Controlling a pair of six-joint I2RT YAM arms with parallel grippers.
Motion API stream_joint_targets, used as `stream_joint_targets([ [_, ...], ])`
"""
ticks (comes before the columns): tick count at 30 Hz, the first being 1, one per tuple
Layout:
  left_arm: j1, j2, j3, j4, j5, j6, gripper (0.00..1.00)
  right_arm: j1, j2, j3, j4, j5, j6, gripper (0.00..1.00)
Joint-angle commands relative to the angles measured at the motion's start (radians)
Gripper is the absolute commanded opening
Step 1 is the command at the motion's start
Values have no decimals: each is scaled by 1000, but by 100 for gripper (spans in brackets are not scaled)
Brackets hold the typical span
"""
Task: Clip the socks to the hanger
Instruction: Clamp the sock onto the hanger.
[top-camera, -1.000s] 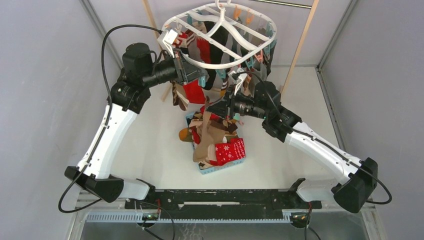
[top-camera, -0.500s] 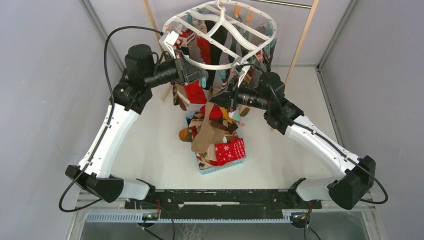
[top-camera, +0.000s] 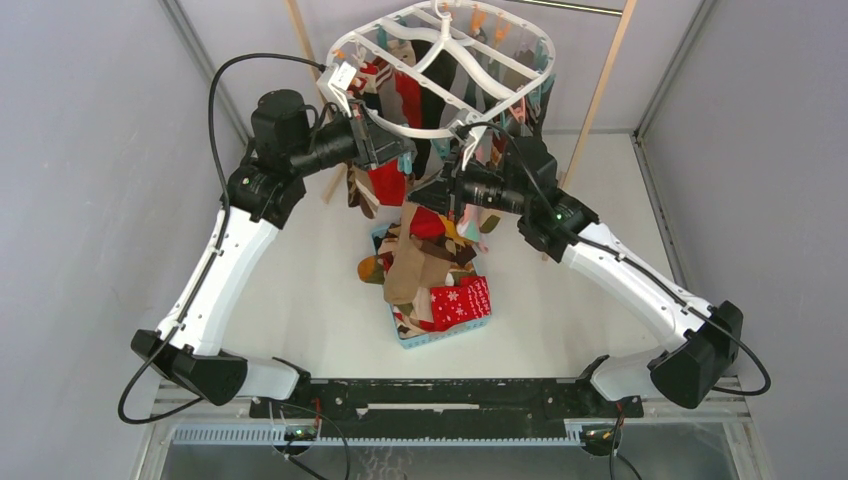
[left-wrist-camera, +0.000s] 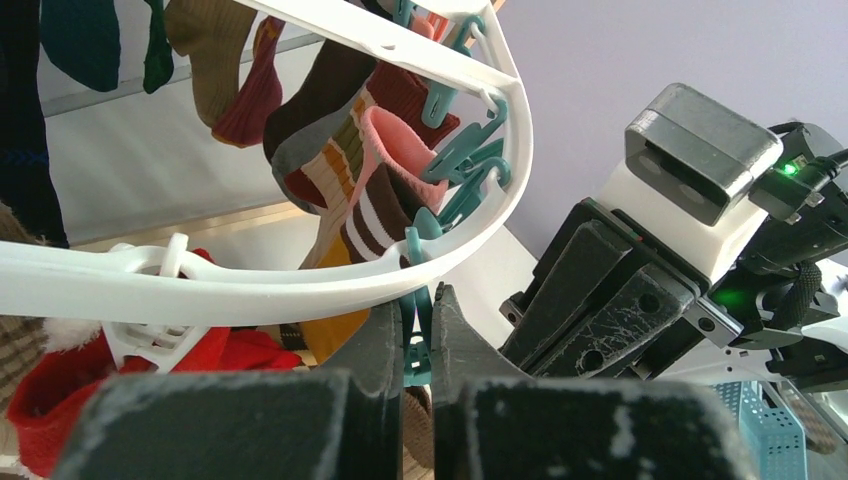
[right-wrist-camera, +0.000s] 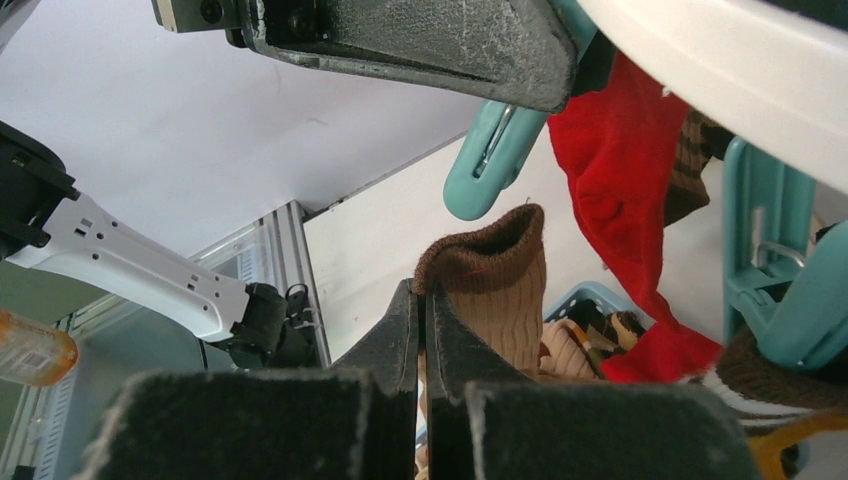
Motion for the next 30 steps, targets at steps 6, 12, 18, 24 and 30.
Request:
stream_joint_targets([
  [6,0,-44,-21,0,10,-2,0,9,-3,70,1,34,-25,0],
  [12,0,-44,-19,-2,3,3,0,17,11,96,-11,27,-25,0],
  [18,0,-44,-18,-2,2,4,0,19,21,114,-15,27,-23,0],
  [24,0,-44,-16,-3,1,5,0,23,31,135,-28,30,-26,0],
  [30,0,-44,-17,-5,-9,13,0,19,15,135,-12,47,-12,0],
])
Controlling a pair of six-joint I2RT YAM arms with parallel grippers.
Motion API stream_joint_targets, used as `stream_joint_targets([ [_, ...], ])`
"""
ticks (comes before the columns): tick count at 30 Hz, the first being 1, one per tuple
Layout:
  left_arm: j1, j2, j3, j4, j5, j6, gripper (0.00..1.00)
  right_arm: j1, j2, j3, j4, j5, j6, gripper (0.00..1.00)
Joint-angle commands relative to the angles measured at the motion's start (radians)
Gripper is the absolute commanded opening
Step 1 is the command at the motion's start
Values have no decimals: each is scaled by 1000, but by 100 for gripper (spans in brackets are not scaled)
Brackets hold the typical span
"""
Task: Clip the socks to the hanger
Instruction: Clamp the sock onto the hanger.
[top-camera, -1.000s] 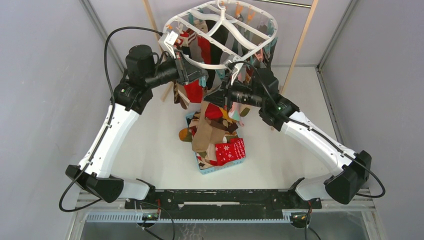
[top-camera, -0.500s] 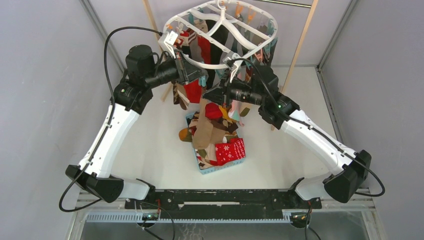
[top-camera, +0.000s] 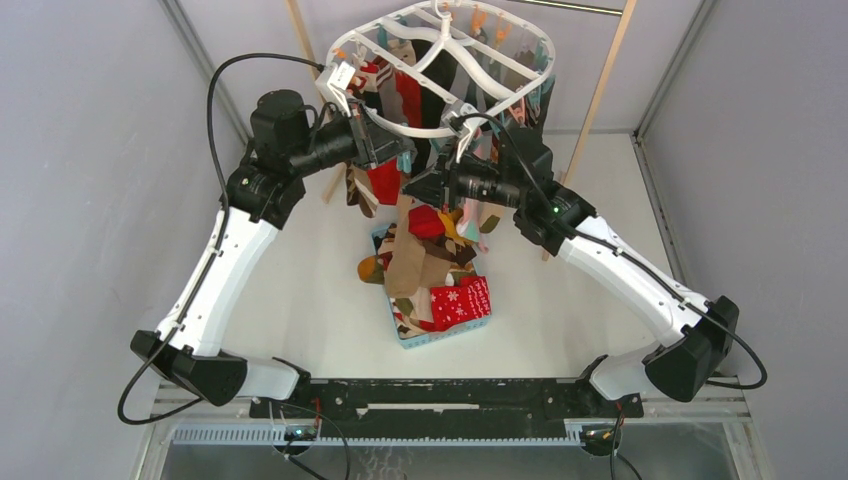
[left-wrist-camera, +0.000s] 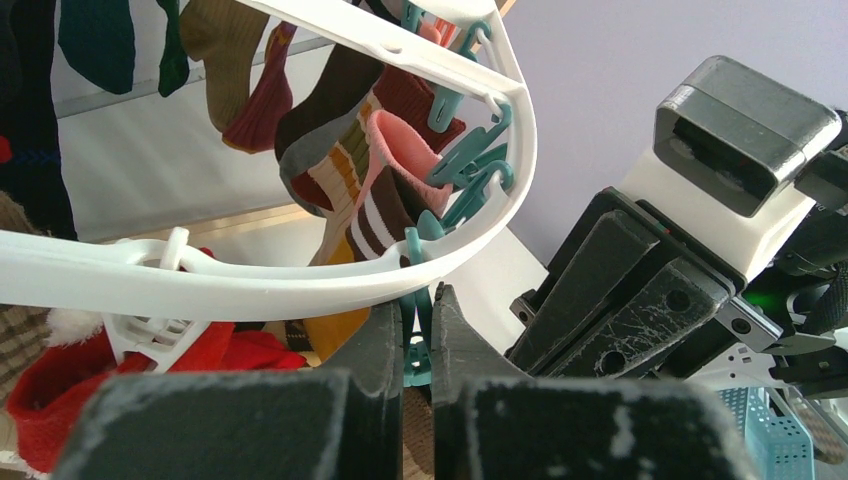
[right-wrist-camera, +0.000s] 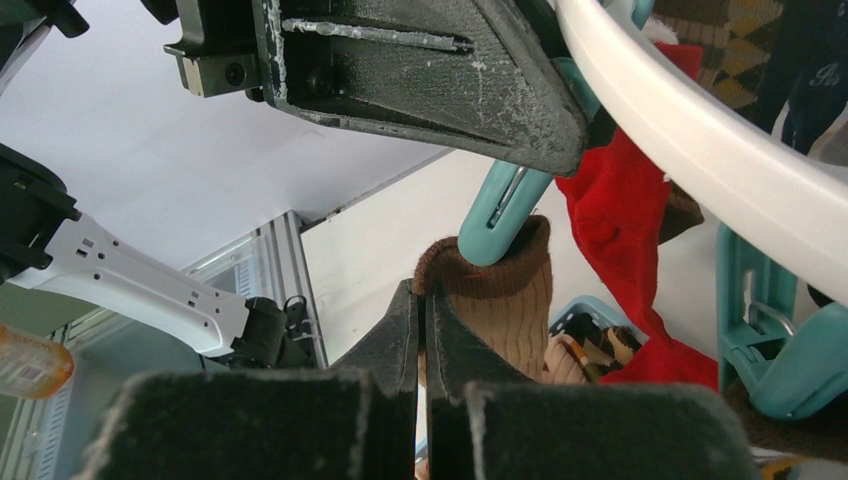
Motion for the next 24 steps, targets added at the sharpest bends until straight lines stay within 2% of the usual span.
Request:
stream_joint_targets([
  [1,0,-42,-16,-3,10,10,0,0,-28,45,42,20,1,0],
  [15,0,-42,-18,-4,-24,37,0,-28,-94,-18,155,8,97,0],
  [24,0,-52,-18,-2,-29,42,0,-28,-70,-17,142,12,104,0],
])
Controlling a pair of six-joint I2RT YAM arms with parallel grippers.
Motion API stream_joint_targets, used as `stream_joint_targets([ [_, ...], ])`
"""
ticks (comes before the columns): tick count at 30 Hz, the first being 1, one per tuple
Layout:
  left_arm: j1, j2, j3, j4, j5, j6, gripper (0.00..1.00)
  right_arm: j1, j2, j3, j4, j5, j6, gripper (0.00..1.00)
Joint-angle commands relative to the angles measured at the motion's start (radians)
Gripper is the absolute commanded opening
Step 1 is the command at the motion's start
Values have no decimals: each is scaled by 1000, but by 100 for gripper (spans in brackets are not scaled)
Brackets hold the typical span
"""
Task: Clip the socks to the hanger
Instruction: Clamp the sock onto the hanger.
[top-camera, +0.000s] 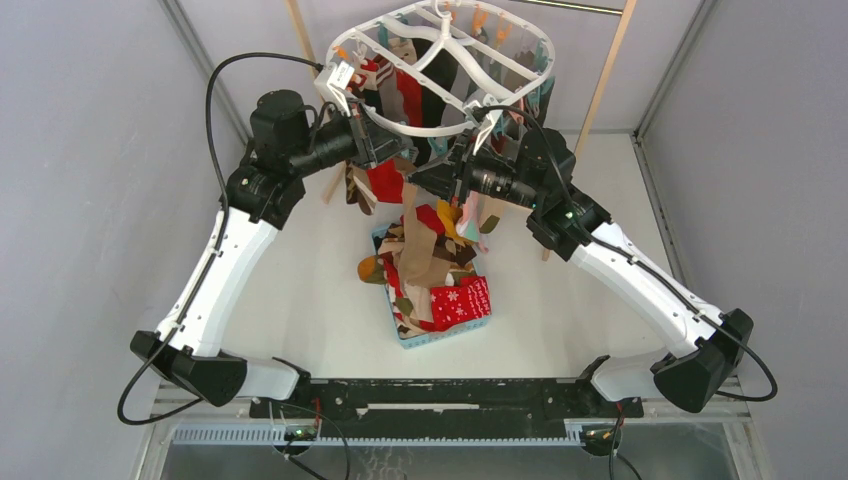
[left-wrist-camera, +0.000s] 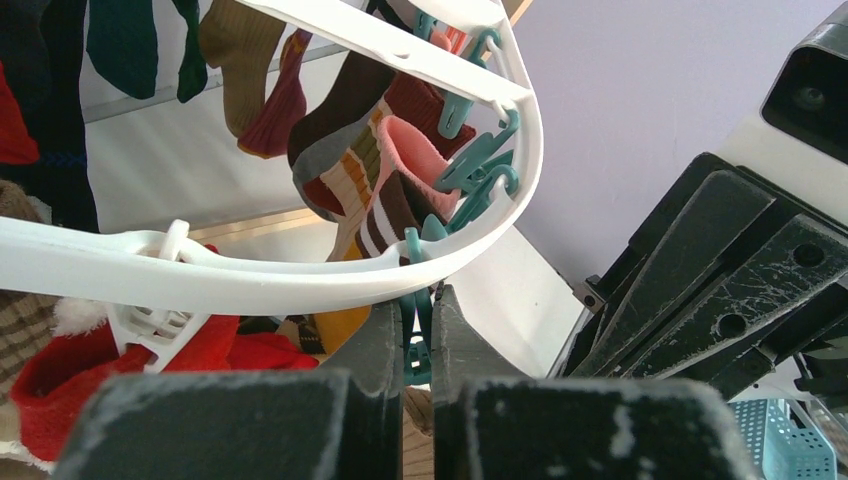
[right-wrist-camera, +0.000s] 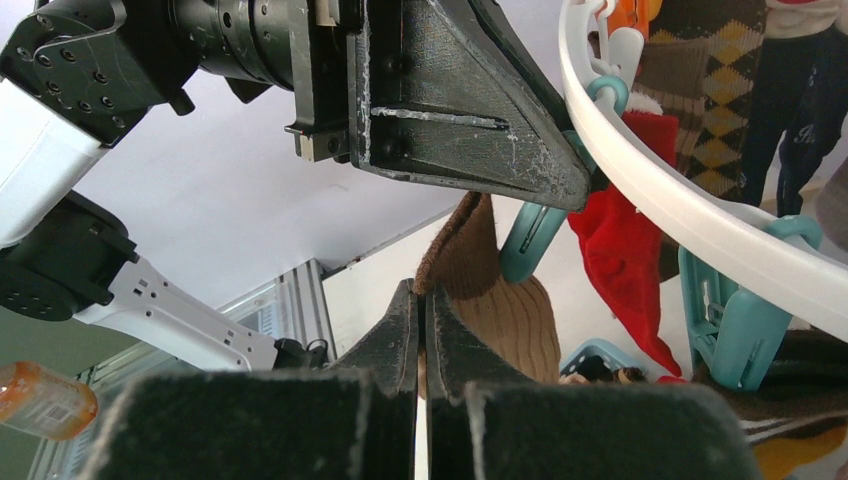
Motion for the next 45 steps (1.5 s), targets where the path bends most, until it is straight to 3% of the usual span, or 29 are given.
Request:
stream_joint_targets([
  [1,0,-49,-17,-2,-2,23,0,-2,-3,4,39,6,16,0],
  [7,0,-49,-9,18,40,12,0,-11,-2,-71,0,-17,3,0],
  [14,6,-36,-4,28,173,-23,0,-102,-23,-196,212,-243,115,0],
  [26,15,44,8,117,415,-167,0,-153,20,-201,433,-465,239,0],
  [45,15,57,0,163,494,-209,0,-216,65,-180,557,-462,335,0],
])
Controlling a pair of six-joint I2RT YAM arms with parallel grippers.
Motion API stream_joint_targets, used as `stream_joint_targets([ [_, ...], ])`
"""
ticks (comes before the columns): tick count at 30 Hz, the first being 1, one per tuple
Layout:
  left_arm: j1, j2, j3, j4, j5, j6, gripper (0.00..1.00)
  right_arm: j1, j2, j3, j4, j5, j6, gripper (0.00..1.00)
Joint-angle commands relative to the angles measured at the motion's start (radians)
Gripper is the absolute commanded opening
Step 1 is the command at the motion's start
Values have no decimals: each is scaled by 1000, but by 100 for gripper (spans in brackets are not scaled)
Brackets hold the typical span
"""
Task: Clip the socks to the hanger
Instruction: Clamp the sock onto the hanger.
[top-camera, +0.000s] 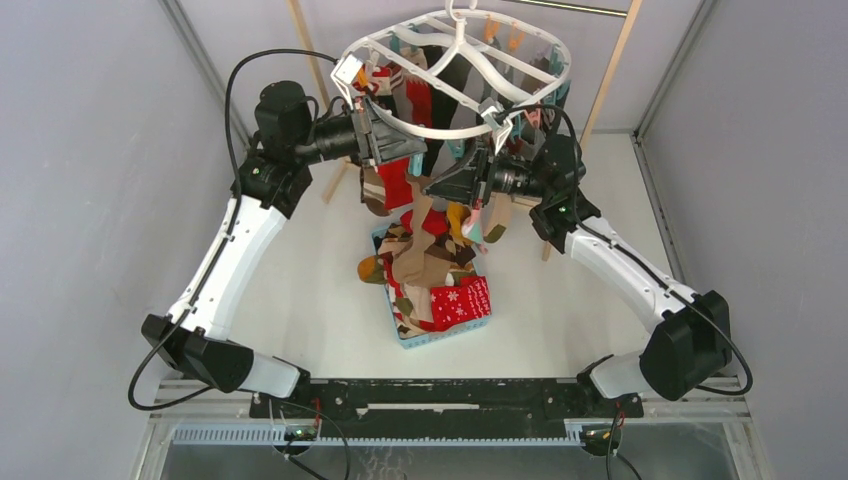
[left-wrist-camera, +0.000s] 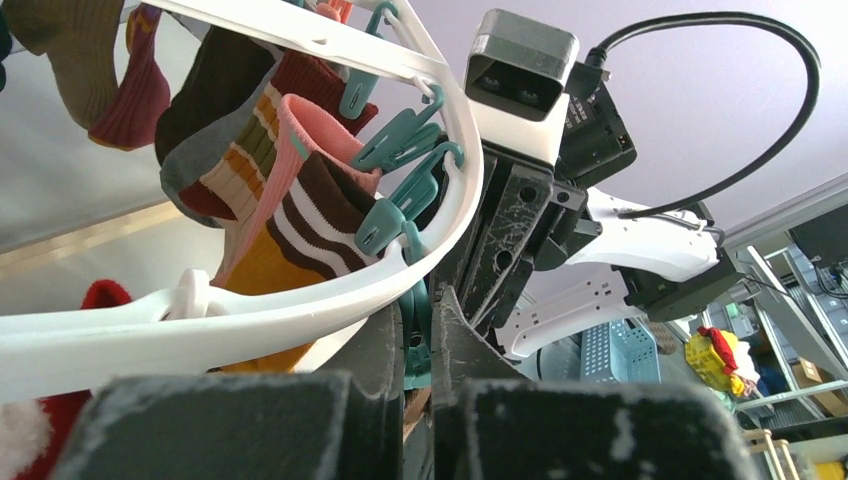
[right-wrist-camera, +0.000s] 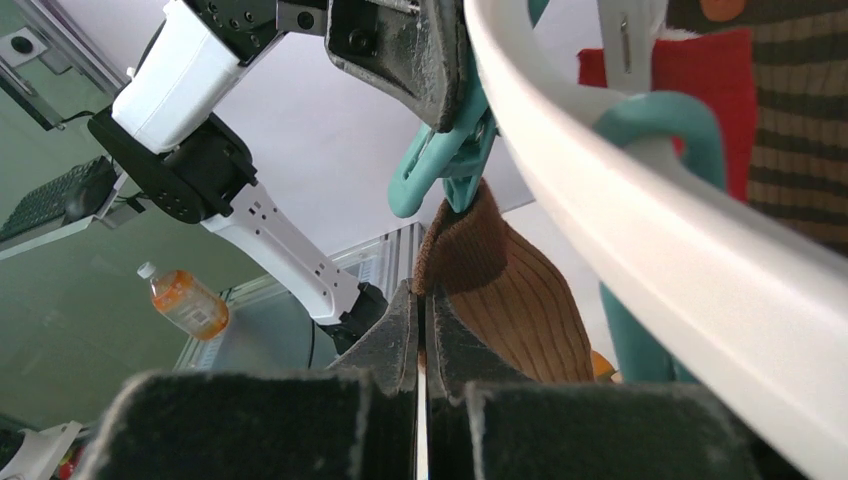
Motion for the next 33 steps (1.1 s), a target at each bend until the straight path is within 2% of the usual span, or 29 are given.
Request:
stream_joint_targets([
  [1,-16,-8,-2,6,148,-15,0,-21,3,35,83,10,46,0],
  [14,-13,-13,-14,6,143,-5,0,-26,22,40,141,-13,84,0],
  [18,-11,-13,-12,6,145,-4,0,-25,57,90,147,-75,120,0],
  [25,-10,-15,-15,6,154,-4,0,-27,75,126,95,-68,93,0],
  [30,-9,-15,-15,6,158,-3,0,-26,104,146,174,-100,158,0],
  [33,-9,-15,-15,6,164,-4,0,-21,115,163,154,-98,152,0],
])
